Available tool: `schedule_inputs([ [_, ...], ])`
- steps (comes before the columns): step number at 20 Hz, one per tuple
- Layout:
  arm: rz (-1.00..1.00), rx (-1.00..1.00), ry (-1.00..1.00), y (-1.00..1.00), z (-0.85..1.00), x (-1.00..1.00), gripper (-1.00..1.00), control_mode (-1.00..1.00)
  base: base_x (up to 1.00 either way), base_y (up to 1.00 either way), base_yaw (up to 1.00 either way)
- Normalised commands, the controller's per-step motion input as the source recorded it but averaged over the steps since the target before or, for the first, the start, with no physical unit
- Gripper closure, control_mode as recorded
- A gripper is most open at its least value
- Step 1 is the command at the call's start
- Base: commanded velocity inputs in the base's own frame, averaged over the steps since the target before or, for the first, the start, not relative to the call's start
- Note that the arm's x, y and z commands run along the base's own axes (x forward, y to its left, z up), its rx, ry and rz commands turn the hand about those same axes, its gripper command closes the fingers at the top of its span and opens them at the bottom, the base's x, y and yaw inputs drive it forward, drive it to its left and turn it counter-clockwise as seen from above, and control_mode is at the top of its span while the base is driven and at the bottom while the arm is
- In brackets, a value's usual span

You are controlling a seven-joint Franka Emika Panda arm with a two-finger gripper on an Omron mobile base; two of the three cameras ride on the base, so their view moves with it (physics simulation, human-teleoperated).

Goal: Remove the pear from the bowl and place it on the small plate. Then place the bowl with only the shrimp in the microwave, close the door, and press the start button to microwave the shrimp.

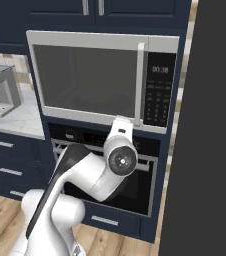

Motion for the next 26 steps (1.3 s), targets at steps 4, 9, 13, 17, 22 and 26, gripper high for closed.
schedule_inputs([
  [4,0.00,0.00,0.00,0.00,-0.07,0.18,-1.00,-1.00,0.00,0.00,0.00],
  [9,0.00,0.00,0.00,0.00,-0.04,0.17,-1.00,-1.00,0.00,0.00,0.00],
  [13,0.00,0.00,0.00,-0.01,-0.03,0.18,-1.00,-1.00,0.00,0.00,0.00],
  [17,0.00,0.00,0.00,-0.01,-0.02,0.21,-1.00,-1.00,0.00,0.00,0.00],
  [22,0.00,0.00,0.00,-0.10,-0.02,0.21,-1.00,-1.00,0.00,0.00,0.00],
  [26,0.00,0.00,0.00,-0.17,-0.05,0.24,-1.00,-1.00,0.00,0.00,0.00],
])
